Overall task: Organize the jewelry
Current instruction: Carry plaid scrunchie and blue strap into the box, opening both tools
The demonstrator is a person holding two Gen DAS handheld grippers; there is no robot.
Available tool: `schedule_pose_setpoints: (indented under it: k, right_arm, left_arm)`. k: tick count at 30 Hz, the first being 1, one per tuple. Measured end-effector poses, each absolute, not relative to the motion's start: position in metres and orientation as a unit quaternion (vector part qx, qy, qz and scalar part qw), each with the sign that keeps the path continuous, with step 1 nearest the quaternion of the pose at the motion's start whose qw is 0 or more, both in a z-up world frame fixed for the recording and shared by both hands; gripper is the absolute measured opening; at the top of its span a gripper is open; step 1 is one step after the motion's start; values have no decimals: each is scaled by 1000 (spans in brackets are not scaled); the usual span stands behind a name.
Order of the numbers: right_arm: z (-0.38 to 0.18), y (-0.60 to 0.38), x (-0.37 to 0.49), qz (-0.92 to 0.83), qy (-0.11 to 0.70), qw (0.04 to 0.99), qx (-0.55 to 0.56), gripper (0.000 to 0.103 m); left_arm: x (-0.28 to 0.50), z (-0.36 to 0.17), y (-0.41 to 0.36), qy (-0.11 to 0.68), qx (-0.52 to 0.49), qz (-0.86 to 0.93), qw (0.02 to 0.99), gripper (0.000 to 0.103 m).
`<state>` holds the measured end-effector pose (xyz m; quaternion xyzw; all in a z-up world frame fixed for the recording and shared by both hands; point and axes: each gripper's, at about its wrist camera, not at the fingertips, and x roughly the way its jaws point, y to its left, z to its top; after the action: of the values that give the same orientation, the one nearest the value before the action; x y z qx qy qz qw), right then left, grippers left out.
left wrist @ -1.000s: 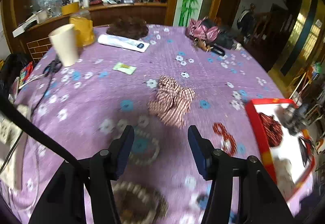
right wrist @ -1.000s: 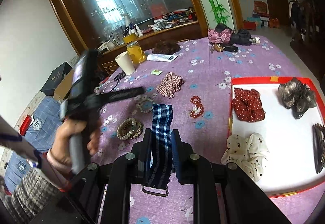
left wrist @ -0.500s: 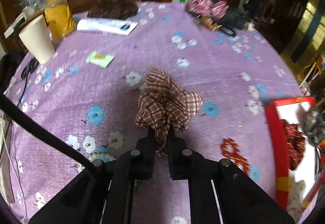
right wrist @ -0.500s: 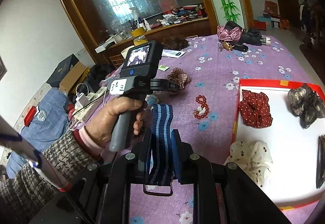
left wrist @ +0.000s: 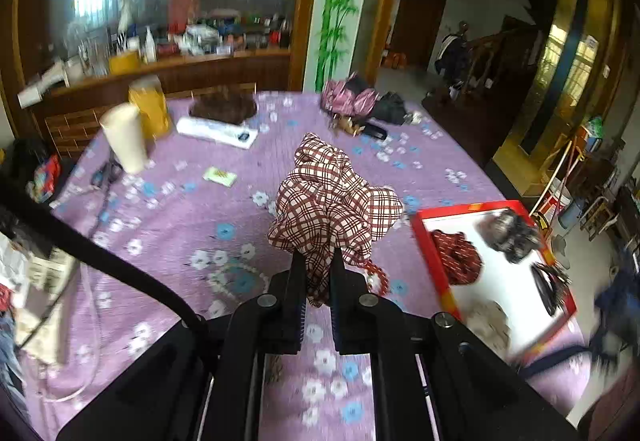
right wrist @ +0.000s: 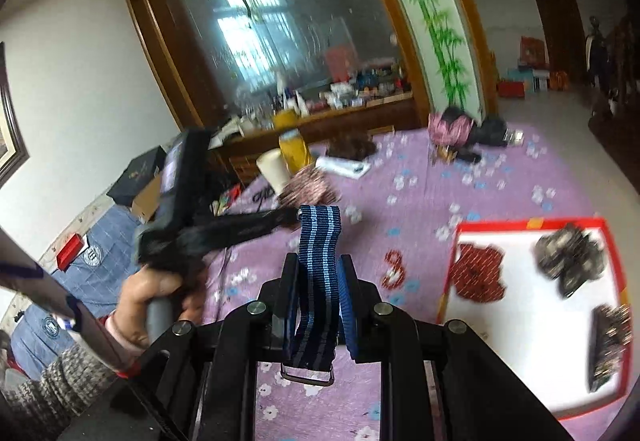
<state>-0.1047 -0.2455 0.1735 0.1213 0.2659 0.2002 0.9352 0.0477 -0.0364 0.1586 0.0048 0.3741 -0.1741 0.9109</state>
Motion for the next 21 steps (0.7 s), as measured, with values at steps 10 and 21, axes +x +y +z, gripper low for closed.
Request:
schedule_pose_setpoints:
  k: [10, 21]
  right_arm:
    - [212, -295, -138, 142, 223, 956, 125, 20]
    - [214, -343, -148, 80, 224, 961, 139, 20]
  left_arm:
    - [-24, 194, -62, 338, 32, -238, 910, 9]
    - [-26, 171, -151, 373, 33, -334, 865, 9]
